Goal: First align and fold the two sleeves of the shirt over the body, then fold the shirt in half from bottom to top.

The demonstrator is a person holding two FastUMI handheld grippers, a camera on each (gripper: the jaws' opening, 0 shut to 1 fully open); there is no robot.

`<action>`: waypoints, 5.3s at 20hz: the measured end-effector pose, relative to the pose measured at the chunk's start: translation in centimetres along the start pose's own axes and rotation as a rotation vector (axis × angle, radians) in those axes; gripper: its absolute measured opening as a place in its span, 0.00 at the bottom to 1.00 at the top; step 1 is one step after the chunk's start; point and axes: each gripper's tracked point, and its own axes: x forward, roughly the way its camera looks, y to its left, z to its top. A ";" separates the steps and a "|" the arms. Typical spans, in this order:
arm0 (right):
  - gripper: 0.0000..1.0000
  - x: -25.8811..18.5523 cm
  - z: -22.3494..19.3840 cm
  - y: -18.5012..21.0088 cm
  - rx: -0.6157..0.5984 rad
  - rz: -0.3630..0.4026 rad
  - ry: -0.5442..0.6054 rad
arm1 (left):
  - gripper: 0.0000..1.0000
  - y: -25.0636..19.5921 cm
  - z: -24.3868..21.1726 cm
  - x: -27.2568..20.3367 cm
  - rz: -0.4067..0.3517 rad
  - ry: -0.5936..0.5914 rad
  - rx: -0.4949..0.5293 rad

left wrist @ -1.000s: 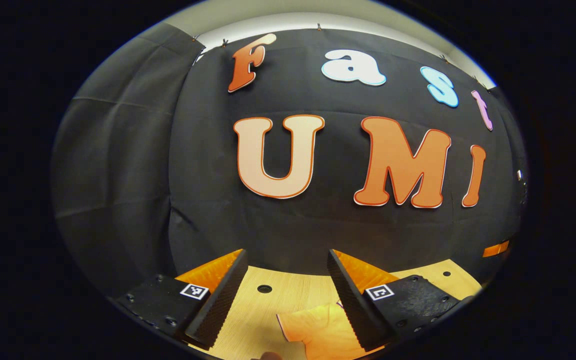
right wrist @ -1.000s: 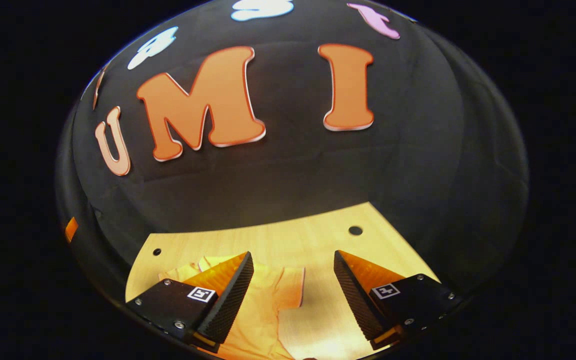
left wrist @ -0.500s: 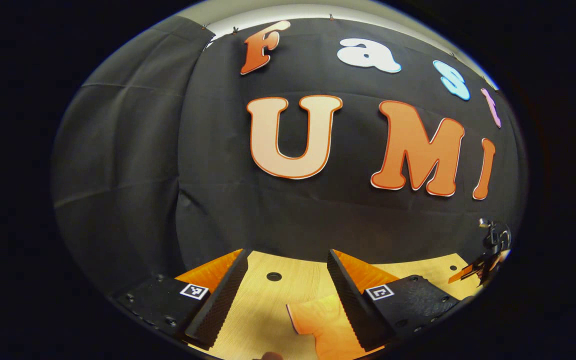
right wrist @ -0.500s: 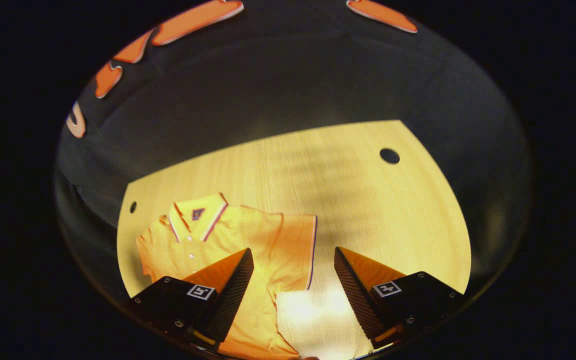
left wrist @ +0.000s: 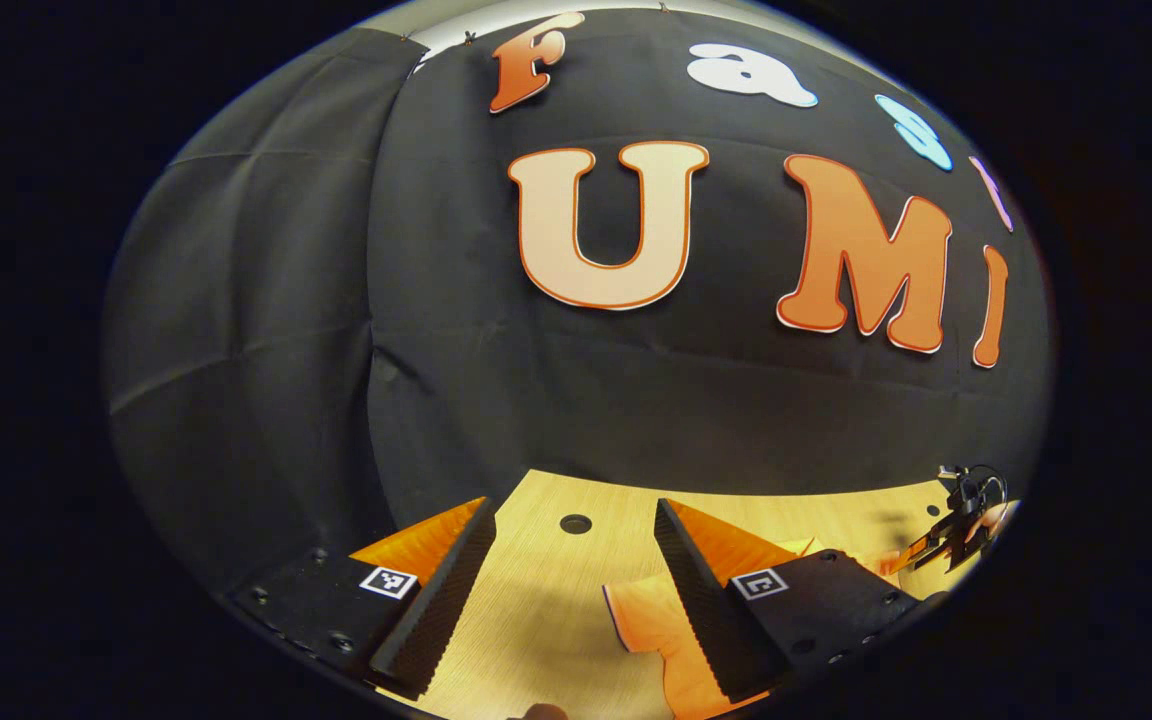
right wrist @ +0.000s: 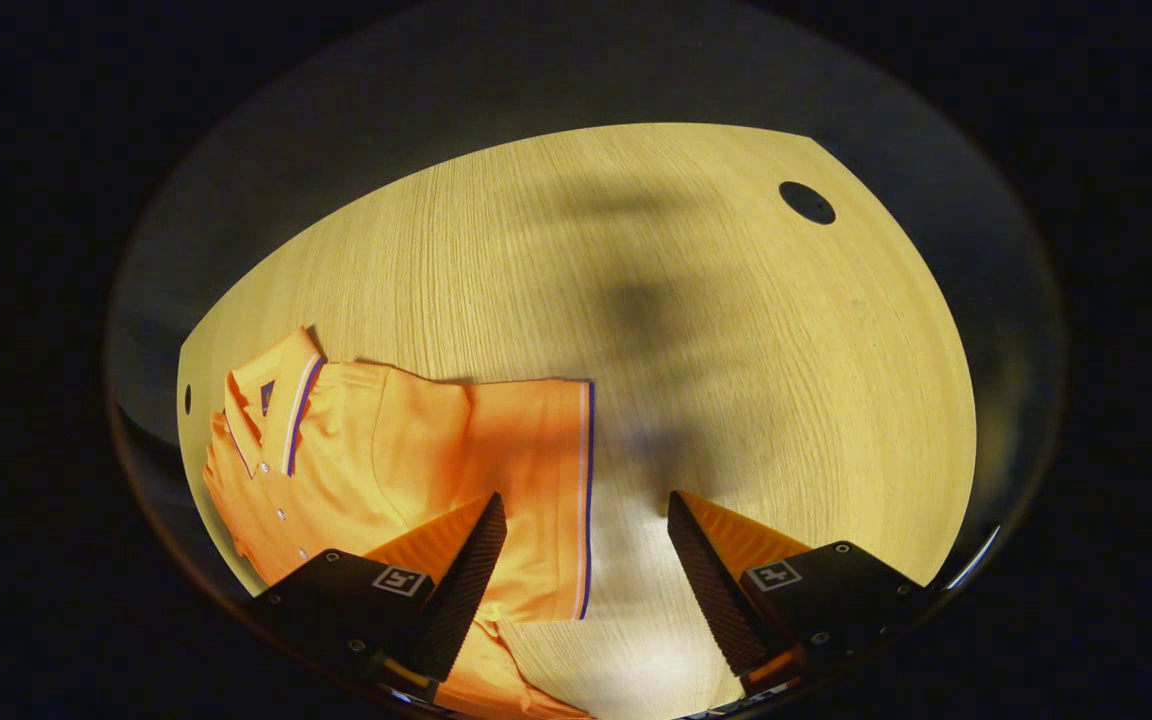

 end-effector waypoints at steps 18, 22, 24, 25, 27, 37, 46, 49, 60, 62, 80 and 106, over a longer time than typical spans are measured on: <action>0.11 0.5 -0.1 0.0 -0.005 -0.041 -0.014 | 0.98 0.7 -1.4 -0.1 0.000 0.039 -0.020; 0.05 -0.2 0.0 0.8 -0.033 -0.032 -0.051 | 0.98 1.2 -1.5 -0.3 0.001 0.038 -0.012; 0.05 -1.6 0.7 1.6 -0.035 -0.014 -0.089 | 0.98 1.5 -1.3 -0.2 -0.003 0.030 -0.010; 0.05 -2.5 0.9 1.9 -0.035 -0.004 -0.104 | 0.98 1.5 -1.3 -0.3 -0.007 0.028 -0.011; 0.05 -4.3 1.4 2.7 -0.053 0.011 -0.137 | 0.98 1.7 -1.3 -0.3 -0.016 0.025 -0.010; 0.05 -11.7 0.9 11.5 -0.154 0.141 -0.242 | 0.98 4.2 -2.0 -0.9 -0.045 0.028 -0.033; 0.05 -10.9 -2.2 20.6 -0.254 0.266 -0.208 | 0.98 6.6 -2.8 -1.2 -0.045 0.036 -0.041; 0.05 -9.6 -3.1 22.7 -0.286 0.284 -0.194 | 0.98 7.0 -3.5 -1.3 -0.044 0.051 -0.058; 0.68 -8.4 -5.8 26.9 -0.360 0.380 -0.157 | 0.98 5.8 -5.4 -0.3 -0.072 0.104 -0.057; 0.99 -9.0 -5.5 26.6 -0.364 0.368 -0.194 | 0.98 5.2 -5.9 0.1 -0.077 0.129 -0.039; 0.99 -22.5 -3.5 18.4 -0.374 0.361 -0.536 | 0.98 -5.5 -12.7 9.8 -0.213 0.576 -0.004; 0.99 -26.4 -4.3 10.1 -0.286 0.368 -0.591 | 0.69 -5.0 -30.4 16.6 -0.058 1.058 0.077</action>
